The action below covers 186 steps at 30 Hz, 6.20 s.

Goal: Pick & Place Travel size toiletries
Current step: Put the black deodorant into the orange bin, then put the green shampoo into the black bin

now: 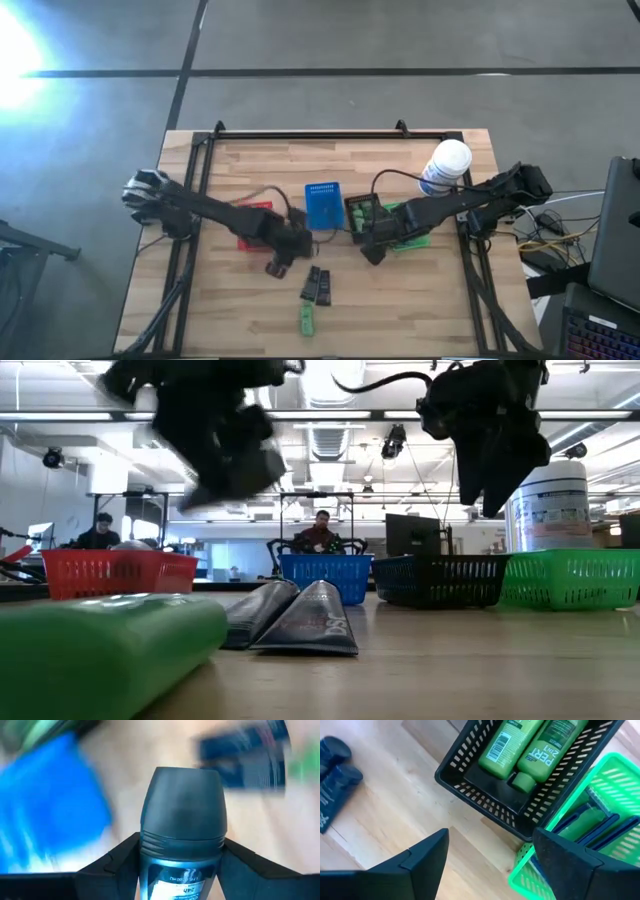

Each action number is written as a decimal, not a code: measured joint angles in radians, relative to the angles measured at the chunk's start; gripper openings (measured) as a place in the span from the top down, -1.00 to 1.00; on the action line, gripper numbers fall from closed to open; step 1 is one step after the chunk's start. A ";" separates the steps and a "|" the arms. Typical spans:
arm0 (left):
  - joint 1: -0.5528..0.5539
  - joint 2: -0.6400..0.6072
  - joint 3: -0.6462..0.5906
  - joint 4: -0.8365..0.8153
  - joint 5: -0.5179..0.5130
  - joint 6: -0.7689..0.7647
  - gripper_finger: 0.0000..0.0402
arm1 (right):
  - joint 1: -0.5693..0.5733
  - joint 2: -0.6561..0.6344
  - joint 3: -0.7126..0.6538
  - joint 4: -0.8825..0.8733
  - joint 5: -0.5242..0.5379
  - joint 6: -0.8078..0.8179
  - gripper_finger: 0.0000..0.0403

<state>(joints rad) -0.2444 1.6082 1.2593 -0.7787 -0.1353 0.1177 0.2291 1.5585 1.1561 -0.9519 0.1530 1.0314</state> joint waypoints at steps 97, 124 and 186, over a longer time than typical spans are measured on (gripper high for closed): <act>-0.080 -0.425 -0.397 0.183 -0.038 -1.049 -0.69 | 0.089 0.189 0.266 -0.178 -0.114 0.484 -0.36; -0.282 0.428 0.377 -0.095 0.135 -1.697 -0.69 | 0.194 -0.282 -0.267 -0.051 -0.019 0.303 -0.79; -0.234 0.300 0.420 0.019 -0.318 -0.507 0.29 | 0.187 -0.233 -0.220 0.746 -0.034 0.195 -0.72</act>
<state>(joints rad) -0.4786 1.9083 1.6794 -0.7593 -0.4528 -0.3897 0.4165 1.3253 0.9366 -0.2054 0.1187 1.2261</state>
